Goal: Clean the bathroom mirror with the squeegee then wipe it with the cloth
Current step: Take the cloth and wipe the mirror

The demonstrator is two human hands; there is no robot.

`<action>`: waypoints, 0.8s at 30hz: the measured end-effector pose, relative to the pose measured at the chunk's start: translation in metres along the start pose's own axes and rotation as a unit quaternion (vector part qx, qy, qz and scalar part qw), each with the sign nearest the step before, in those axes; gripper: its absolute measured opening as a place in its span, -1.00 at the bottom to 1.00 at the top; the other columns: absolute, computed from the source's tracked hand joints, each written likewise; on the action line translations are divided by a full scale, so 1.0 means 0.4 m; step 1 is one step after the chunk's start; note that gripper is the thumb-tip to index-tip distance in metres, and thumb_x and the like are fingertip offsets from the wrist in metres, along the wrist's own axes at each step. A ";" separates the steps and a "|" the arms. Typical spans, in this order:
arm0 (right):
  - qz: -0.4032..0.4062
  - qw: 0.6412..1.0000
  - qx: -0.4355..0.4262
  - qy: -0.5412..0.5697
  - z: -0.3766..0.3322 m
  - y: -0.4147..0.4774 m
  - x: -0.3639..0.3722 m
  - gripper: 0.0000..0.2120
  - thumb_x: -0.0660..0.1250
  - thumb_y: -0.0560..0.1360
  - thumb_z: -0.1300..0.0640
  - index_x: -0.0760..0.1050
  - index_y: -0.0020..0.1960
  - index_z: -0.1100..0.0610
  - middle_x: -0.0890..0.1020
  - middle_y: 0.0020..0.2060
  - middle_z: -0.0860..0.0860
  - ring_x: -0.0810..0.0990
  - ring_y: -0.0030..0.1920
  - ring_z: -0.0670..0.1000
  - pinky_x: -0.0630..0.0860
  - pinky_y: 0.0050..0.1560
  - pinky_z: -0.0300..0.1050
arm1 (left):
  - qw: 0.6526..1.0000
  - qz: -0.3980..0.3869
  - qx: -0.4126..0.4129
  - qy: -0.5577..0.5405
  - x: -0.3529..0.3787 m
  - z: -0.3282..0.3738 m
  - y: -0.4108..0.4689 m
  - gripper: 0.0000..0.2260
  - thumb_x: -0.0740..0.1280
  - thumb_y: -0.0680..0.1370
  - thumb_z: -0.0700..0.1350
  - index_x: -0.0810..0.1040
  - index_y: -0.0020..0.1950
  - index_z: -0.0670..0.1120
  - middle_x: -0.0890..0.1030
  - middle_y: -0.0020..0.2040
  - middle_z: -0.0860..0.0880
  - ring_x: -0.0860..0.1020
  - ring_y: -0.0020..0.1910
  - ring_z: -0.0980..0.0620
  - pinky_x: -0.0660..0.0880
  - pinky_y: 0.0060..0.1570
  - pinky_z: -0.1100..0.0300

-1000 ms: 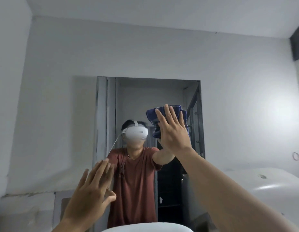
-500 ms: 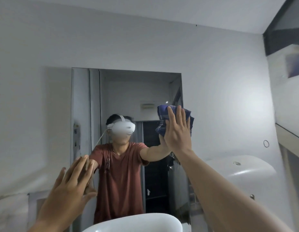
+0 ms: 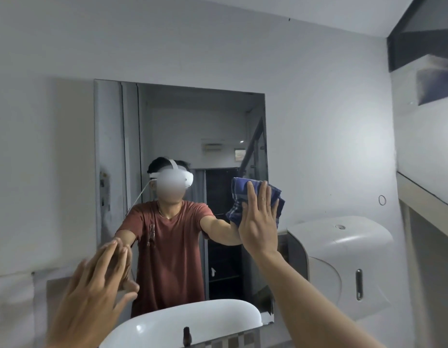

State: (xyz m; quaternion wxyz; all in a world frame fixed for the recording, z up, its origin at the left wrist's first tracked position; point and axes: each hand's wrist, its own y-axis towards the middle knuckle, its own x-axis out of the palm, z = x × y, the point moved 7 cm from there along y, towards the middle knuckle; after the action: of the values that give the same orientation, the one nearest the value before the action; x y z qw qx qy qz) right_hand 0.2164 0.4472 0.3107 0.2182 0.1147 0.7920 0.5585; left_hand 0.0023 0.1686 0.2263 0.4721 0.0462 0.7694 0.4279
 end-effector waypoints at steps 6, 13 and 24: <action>0.014 0.999 0.028 0.004 -0.022 -0.018 0.010 -0.45 -0.11 0.65 0.10 -0.03 0.64 0.04 0.02 0.62 0.17 -0.16 0.61 0.07 -0.03 0.58 0.28 | 0.999 -0.013 0.028 0.017 0.073 -0.008 -0.018 -0.19 -0.25 0.57 0.38 0.16 0.59 -0.15 0.17 0.62 -0.24 0.26 0.54 -0.30 0.26 0.36 -0.29; 0.030 0.999 0.030 0.028 -0.104 0.013 0.013 -0.48 -0.07 0.66 0.08 0.05 0.61 0.10 0.06 0.62 0.18 -0.12 0.62 0.08 -0.07 0.58 0.27 | 0.995 0.069 0.055 0.050 0.089 -0.010 -0.015 -0.21 0.11 0.47 0.25 0.20 0.59 -0.18 0.09 0.64 -0.25 0.10 0.61 -0.28 0.11 0.46 -0.28; 0.009 0.988 -0.148 0.047 -0.463 0.063 0.054 -0.56 0.14 0.68 0.17 0.24 0.54 0.14 0.17 0.59 0.20 0.04 0.62 0.14 -0.05 0.59 0.24 | 0.990 0.132 0.050 -0.015 0.074 0.002 -0.074 -0.36 0.29 0.47 0.12 0.44 0.49 -0.17 0.33 0.54 -0.21 0.33 0.50 -0.20 0.11 0.54 -0.05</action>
State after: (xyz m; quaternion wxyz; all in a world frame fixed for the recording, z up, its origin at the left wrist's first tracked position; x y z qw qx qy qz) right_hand 0.1080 0.3105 0.3815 0.1900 0.0621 0.7090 0.6762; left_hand -0.0034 0.1646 0.1850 0.4201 0.1771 0.7698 0.4468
